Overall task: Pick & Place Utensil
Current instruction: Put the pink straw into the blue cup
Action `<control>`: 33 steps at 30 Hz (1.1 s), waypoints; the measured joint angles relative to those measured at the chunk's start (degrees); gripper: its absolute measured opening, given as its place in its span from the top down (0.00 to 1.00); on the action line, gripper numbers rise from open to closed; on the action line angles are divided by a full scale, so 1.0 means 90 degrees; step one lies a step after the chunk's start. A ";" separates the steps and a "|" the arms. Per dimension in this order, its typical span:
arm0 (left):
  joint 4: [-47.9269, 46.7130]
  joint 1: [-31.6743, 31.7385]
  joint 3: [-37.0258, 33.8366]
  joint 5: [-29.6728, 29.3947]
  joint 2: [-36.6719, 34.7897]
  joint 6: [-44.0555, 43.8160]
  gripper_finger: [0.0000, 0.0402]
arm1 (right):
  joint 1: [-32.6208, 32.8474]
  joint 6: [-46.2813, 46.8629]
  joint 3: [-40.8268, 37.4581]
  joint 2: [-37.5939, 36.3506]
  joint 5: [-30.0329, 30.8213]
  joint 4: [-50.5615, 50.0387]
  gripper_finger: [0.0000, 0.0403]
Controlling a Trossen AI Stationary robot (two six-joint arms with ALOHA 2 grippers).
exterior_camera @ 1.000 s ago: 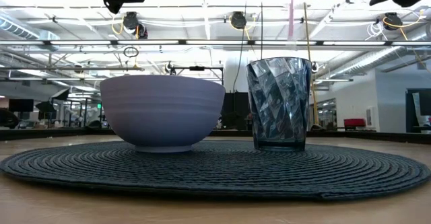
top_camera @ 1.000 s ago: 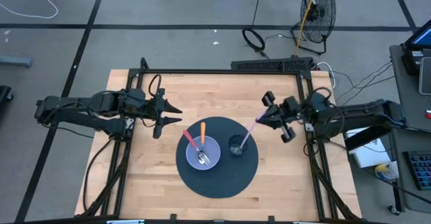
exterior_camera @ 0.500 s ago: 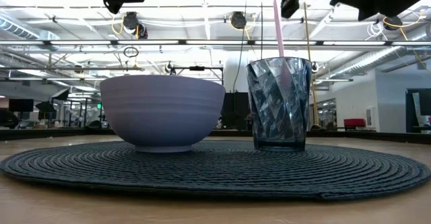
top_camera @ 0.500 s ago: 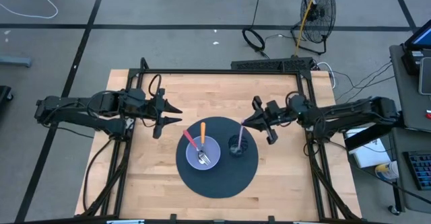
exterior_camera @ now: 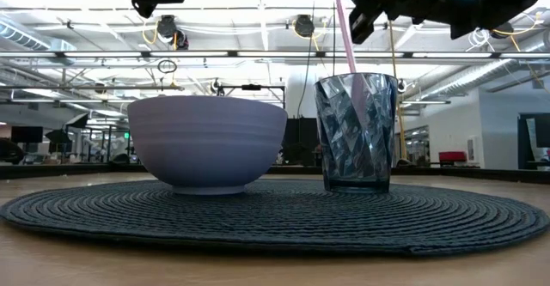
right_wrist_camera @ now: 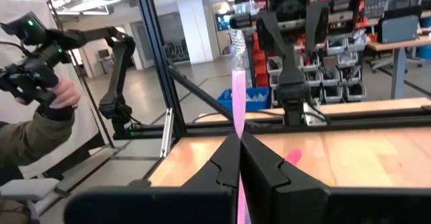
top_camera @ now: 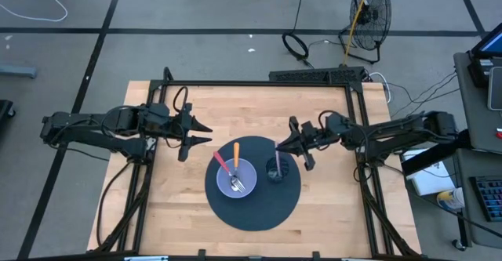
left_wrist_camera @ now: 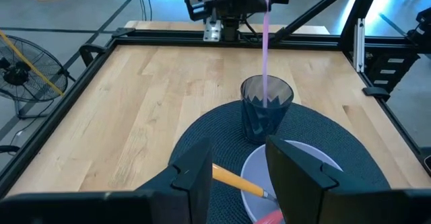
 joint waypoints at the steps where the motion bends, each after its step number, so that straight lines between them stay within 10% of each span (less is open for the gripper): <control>1: 0.0000 0.0000 0.0000 0.0000 0.0000 -0.0002 0.64 | 0.0000 0.0003 0.0000 0.0020 -0.0001 -0.0036 1.00; 33: -0.0002 0.0000 0.0000 0.0002 0.0000 -0.0014 0.64 | 0.0017 0.0044 -0.0005 0.0202 -0.0014 -0.0527 0.97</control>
